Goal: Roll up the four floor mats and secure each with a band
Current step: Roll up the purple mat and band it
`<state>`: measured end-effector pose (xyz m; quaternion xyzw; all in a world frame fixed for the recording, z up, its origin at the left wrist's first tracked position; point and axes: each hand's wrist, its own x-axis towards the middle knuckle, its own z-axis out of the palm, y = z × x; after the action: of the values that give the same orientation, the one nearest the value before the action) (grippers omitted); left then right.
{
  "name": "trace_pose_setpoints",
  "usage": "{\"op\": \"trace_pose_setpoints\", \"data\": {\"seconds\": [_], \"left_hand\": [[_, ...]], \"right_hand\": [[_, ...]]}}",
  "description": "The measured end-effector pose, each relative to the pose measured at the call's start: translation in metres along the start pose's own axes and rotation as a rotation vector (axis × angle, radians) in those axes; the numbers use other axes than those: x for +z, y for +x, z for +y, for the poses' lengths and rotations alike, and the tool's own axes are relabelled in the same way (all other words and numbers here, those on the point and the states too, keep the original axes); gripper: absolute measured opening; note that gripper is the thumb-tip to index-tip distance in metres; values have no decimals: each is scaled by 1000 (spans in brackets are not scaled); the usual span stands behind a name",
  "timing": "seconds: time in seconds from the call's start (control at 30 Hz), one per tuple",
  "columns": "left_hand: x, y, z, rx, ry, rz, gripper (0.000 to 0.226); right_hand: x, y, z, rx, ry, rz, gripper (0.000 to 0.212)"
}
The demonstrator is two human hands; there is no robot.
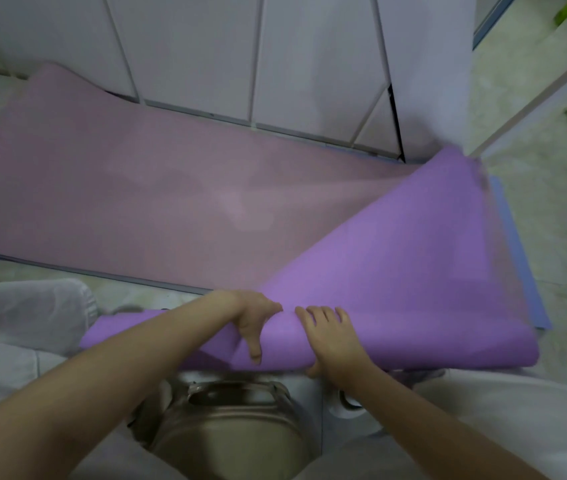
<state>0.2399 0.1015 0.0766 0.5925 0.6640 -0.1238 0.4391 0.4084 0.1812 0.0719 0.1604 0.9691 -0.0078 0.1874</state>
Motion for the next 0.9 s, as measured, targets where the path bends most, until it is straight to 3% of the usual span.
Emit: {"op": "trace_pose_setpoints", "data": {"seconds": [0.13,0.23,0.33,0.43,0.5,0.6,0.7,0.8,0.9], "left_hand": [[24,-4,-2,-49,-118,15,91],[46,-11,-2,-115,-92,214,100],[63,-19,8,-242,140,466,113],[70,-23,11,-328,223,564,136],[66,-20,11,-284,191,541,132],[63,-10,12,-196,95,526,106],[52,-9,-1,-145,-18,484,100],[42,-12,-16,-110,-44,434,100],[31,-11,-16,-93,-25,390,100]], "right_hand": [[7,5,1,-46,68,-89,95],[-3,19,3,-107,65,-138,83],[-18,35,5,-79,76,-138,81],[-31,46,11,-63,109,-165,83],[-35,50,20,-77,139,-221,83],[-43,51,31,-97,183,-341,86],[-40,41,33,-127,105,-231,92],[-30,24,23,-150,-154,-138,115],[-27,18,22,-23,-165,-87,132]]}}
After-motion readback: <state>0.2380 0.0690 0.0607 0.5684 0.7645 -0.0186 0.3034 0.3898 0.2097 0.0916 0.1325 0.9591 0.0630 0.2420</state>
